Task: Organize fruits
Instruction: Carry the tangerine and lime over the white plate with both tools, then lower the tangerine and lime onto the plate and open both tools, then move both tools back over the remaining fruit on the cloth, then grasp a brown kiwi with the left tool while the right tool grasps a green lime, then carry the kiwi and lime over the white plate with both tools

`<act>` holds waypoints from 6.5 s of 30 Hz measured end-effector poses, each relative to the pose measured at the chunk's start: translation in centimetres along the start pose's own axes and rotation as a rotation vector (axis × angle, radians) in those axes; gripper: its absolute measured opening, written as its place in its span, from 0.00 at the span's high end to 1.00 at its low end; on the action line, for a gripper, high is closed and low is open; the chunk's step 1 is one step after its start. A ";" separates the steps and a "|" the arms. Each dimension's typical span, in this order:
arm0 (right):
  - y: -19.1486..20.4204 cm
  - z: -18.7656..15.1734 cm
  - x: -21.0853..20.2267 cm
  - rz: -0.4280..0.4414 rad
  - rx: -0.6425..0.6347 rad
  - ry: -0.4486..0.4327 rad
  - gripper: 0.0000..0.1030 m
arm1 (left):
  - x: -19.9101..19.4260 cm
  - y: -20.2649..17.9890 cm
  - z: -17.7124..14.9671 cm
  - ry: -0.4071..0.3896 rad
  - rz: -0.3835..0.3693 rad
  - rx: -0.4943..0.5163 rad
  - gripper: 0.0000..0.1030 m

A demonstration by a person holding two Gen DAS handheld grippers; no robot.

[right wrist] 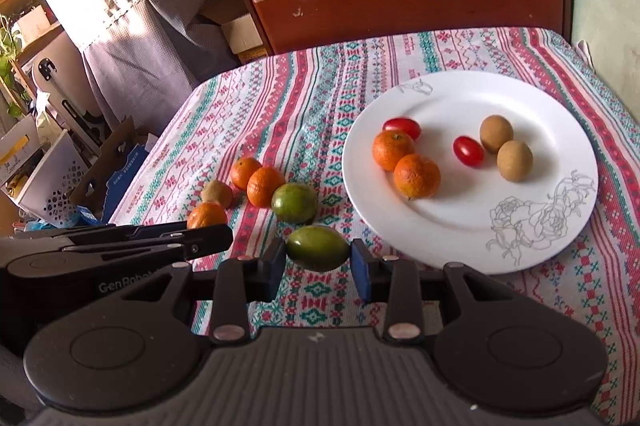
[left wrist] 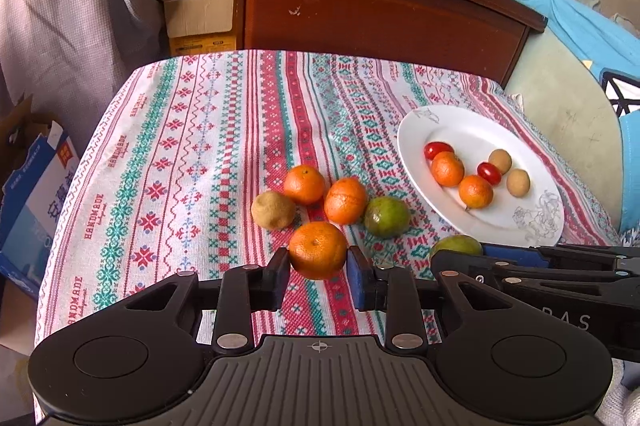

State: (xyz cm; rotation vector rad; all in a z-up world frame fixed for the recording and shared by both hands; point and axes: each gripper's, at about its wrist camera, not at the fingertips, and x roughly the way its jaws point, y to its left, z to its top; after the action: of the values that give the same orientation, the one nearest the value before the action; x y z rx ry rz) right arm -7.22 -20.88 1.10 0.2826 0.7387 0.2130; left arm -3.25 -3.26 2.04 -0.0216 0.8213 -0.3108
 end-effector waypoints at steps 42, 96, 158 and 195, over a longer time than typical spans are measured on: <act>-10.8 5.0 -2.0 -0.238 0.373 -0.178 0.66 | 7.6 -8.0 8.0 -0.100 -0.229 0.058 0.73; -1.0 1.3 -1.1 -0.029 0.144 -0.066 0.36 | -1.6 3.2 6.1 -0.020 -0.086 -0.106 0.35; 0.8 -0.5 4.2 -0.010 -0.033 -0.011 0.69 | 4.3 3.0 2.8 0.076 0.016 -0.002 0.71; -5.4 3.8 -3.9 -0.093 0.132 -0.135 0.69 | 2.3 -2.6 8.5 -0.108 -0.185 -0.024 0.75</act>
State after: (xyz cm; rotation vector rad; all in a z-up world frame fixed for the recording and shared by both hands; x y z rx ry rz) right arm -6.99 -27.72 4.49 0.3834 0.6315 0.0565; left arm 3.67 -7.21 6.58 -0.1366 0.7170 -0.4699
